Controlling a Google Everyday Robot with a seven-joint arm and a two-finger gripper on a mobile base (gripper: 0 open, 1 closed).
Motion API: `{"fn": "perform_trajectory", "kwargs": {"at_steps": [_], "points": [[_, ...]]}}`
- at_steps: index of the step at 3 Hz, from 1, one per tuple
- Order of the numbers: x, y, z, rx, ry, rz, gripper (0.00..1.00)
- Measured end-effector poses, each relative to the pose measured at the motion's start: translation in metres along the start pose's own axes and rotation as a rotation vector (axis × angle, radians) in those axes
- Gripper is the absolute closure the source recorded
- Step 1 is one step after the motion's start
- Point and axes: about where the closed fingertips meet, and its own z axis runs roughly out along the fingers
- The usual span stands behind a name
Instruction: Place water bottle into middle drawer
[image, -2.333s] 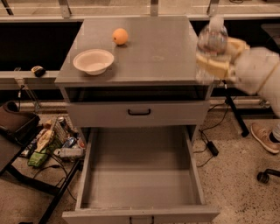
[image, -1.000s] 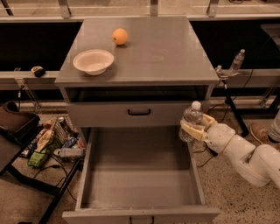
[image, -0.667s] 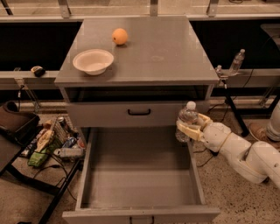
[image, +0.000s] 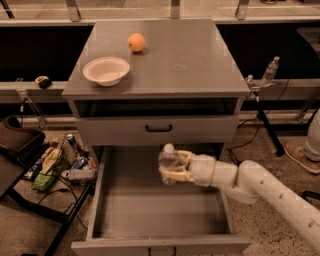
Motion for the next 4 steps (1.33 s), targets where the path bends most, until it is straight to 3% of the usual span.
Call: {"fn": "perform_trajectory", "kwargs": {"at_steps": [1,2,3,4], "points": [[0.022,0.034,0.044,-0.075,0.003,-0.012,1.0],[0.049,0.069,0.092,-0.126,0.003,0.016,1.0],[0.093,0.103,0.143,-0.175,0.006,0.065,1.0],[0.116,0.118,0.167,-0.21,0.004,0.082,1.0]]}}
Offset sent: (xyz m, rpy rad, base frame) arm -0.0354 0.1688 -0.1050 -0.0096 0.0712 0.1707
